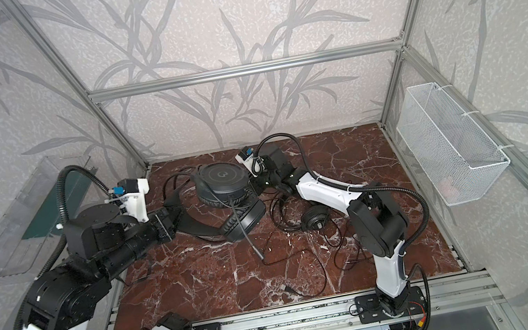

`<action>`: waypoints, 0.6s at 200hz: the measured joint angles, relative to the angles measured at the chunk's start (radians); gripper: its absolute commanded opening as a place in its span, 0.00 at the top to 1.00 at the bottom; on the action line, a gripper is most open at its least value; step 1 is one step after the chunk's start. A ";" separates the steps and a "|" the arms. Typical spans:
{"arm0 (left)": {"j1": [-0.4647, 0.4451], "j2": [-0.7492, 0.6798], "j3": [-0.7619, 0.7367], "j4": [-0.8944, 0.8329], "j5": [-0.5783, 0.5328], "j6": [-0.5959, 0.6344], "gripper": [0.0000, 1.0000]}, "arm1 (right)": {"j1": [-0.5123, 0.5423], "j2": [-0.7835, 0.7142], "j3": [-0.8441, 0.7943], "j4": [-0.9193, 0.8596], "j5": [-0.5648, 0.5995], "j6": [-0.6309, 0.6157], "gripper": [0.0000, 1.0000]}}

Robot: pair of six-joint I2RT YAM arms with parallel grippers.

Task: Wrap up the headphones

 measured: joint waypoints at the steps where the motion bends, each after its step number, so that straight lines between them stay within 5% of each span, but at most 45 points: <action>1: 0.000 0.002 0.004 -0.003 0.000 -0.002 1.00 | 0.000 -0.002 -0.006 0.005 -0.001 -0.001 0.52; 65: 0.000 0.105 0.209 -0.145 -0.043 -0.027 1.00 | 0.001 -0.102 -0.300 0.295 -0.013 -0.002 0.35; 86: 0.000 0.150 0.266 -0.185 -0.048 -0.040 1.00 | 0.001 -0.116 -0.405 0.463 -0.009 0.004 0.07; 120: 0.000 0.223 0.372 -0.268 -0.048 -0.056 1.00 | 0.001 -0.093 -0.549 0.756 0.003 0.014 0.06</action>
